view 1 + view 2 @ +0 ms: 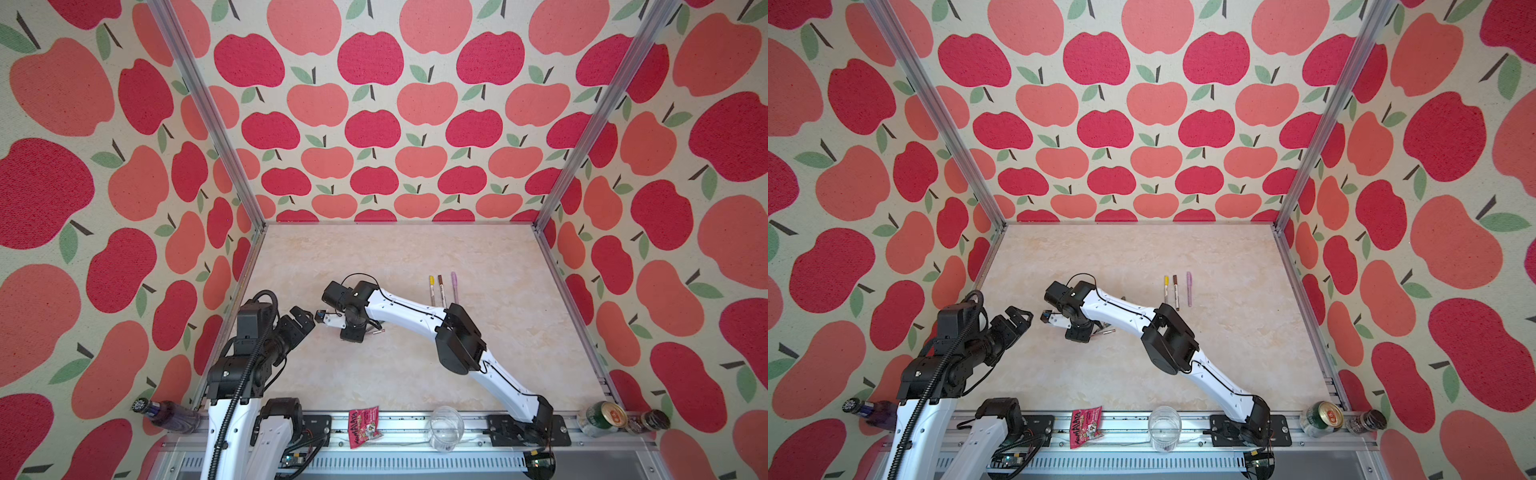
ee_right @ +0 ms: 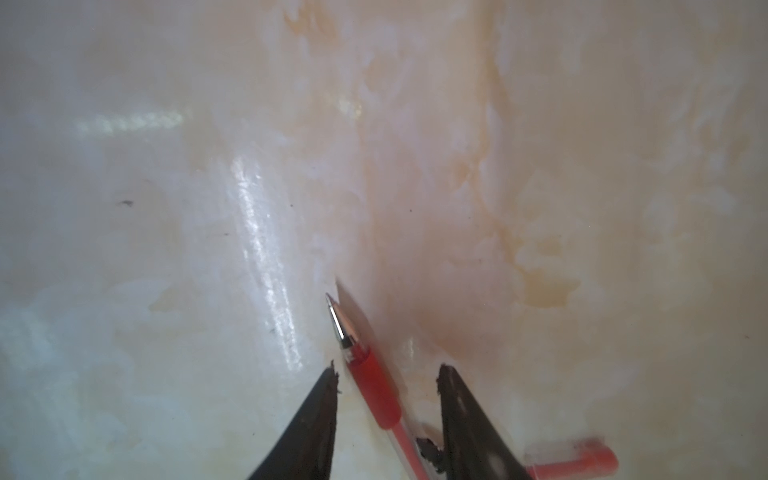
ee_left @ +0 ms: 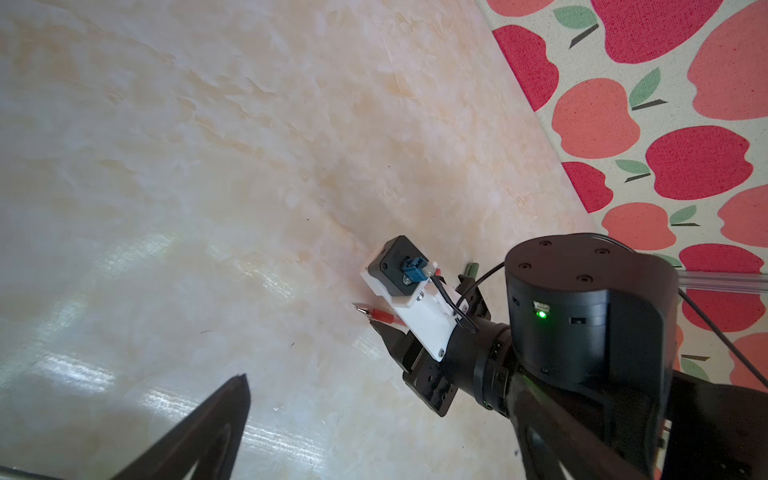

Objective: Insert the pens into the pen caps
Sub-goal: 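Move the right gripper to the red pen and grasp it while the left withdraws, then lift the red pen upright with the right gripper toward the left gripper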

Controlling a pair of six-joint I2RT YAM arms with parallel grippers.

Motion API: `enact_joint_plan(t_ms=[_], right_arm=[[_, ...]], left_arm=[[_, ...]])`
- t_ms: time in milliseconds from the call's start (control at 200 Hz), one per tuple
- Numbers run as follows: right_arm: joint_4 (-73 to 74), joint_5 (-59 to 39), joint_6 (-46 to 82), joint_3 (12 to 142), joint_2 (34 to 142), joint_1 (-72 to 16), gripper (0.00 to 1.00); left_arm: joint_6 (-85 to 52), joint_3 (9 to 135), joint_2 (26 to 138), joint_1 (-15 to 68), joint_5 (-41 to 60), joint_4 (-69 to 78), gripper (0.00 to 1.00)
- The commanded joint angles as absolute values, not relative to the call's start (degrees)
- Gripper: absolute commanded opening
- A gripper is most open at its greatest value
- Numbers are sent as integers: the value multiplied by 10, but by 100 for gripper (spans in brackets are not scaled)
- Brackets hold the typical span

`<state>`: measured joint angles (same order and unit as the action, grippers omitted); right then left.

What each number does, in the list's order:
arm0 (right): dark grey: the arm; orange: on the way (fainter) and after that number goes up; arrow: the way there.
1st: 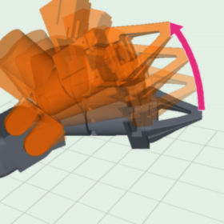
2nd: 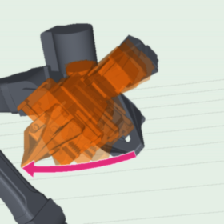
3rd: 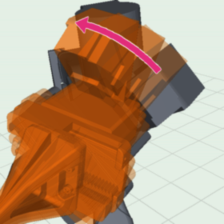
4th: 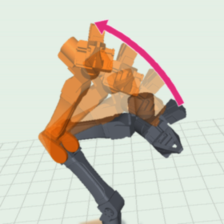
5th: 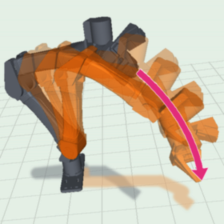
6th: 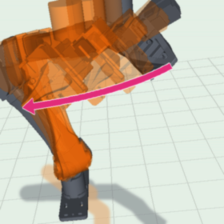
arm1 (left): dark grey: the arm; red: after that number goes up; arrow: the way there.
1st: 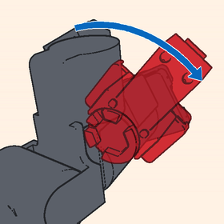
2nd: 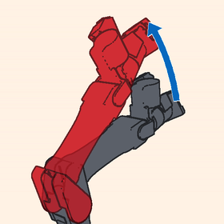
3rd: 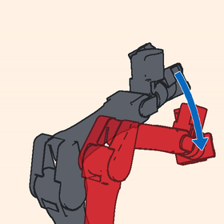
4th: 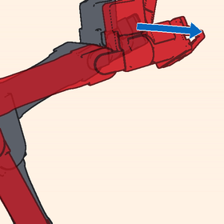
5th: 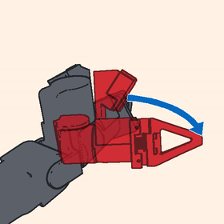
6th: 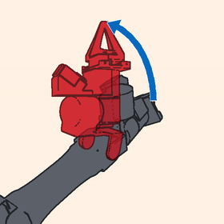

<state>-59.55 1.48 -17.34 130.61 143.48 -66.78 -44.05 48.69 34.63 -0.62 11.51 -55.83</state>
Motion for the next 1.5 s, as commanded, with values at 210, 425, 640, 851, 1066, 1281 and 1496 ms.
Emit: enact_joint_plan(t_ms=[210,425,640,851,1066,1281,1496], right_arm=[[-611,-12,-162,1294,1450,-663,28],[-608,-13,-156,1281,1450,-667,28],[-604,-13,-142,1274,1453,-669,21],[-588,-16,-129,1254,1445,-669,9],[-545,-62,-53,1237,1404,-656,7],[-453,-153,81,1187,1299,-607,6],[-235,-256,252,998,1132,-531,5]], left_arm=[[-441,491,346,-7,119,-572,99],[-441,490,341,-2,121,-573,99],[-443,491,329,-1,124,-580,99],[-439,502,303,-2,121,-591,99],[-407,506,279,-2,141,-578,99],[-376,498,252,-2,217,-521,99],[-397,455,246,7,344,-370,99]])
